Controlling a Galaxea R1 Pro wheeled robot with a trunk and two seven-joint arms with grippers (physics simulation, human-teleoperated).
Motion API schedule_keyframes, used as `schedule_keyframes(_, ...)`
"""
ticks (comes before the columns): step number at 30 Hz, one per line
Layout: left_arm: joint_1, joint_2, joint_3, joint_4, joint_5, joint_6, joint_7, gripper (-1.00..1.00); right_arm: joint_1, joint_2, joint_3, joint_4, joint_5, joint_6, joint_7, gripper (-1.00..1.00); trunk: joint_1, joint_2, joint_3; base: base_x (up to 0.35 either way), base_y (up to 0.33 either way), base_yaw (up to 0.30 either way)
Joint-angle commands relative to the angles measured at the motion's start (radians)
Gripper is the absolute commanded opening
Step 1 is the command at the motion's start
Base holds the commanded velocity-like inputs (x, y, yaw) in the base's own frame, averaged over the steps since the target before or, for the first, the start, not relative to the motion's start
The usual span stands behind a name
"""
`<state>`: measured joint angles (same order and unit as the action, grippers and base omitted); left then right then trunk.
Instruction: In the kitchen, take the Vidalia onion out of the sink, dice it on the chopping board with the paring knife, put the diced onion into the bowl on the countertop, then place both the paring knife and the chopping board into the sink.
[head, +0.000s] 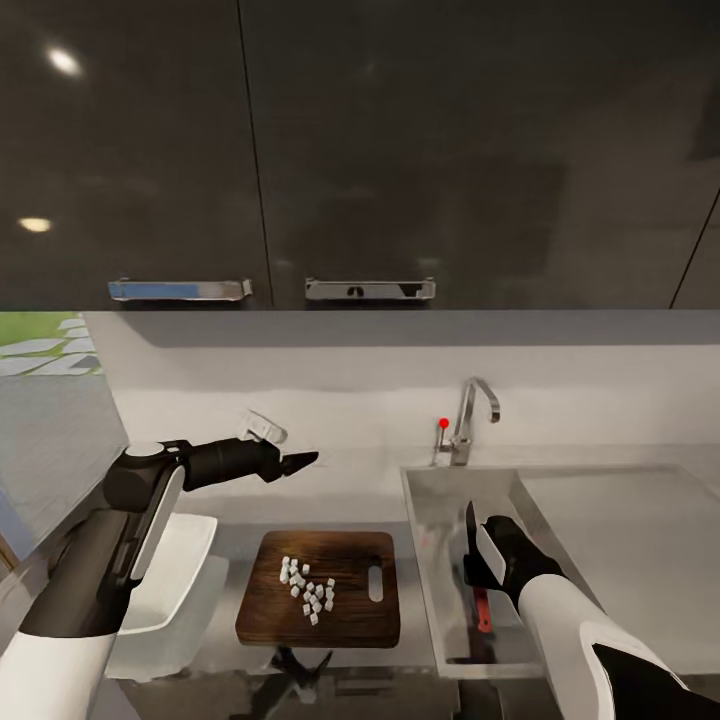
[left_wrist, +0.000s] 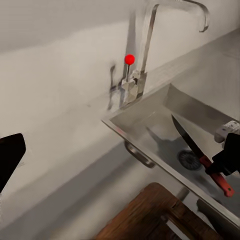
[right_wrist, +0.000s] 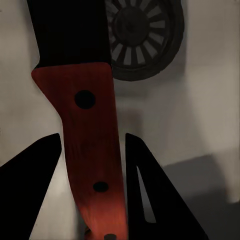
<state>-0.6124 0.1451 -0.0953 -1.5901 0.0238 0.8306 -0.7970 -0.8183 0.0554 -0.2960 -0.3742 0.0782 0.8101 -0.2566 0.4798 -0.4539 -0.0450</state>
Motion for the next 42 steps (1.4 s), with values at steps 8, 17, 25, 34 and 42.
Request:
schedule_keyframes(8,-0.001,0.001,-0.003,-0.001,0.002,0.007,-0.001,1.00,-0.001,0.001,-0.008,-0.002,0.008,0.004,0.000,-1.00,0.001,-0.002,-0.002,0.091,0.000,0.000)
schedule_keyframes(17,-0.001,0.001,-0.003,-0.001,0.002,0.007,-0.001,1.00,-0.001,0.001,-0.008,0.071,0.008,0.004,-0.001,-1.00,0.001,-0.002,-0.002,0.002,0.000,0.000)
schedule_keyframes(25,-0.001,0.001,-0.003,-0.001,0.002,0.007,-0.001,1.00,-0.001,0.001,-0.008,0.083,0.008,0.004,-0.001,-1.00,0.001,-0.002,-0.002,0.000,0.000,0.000)
schedule_keyframes(34,-0.001,0.001,-0.003,-0.001,0.002,0.007,-0.001,1.00,-0.001,0.001,-0.008,0.094,0.008,-0.029,-0.001,-1.00,0.001,-0.002,-0.002,0.000,0.000,0.000)
schedule_keyframes(42,-0.001,0.001,-0.003,0.000,0.002,0.007,-0.001,1.00,-0.001,0.001,-0.008,0.113,0.008,-0.046,-0.001,1.00,0.001,-0.002,-0.002,0.000,0.000,0.000)
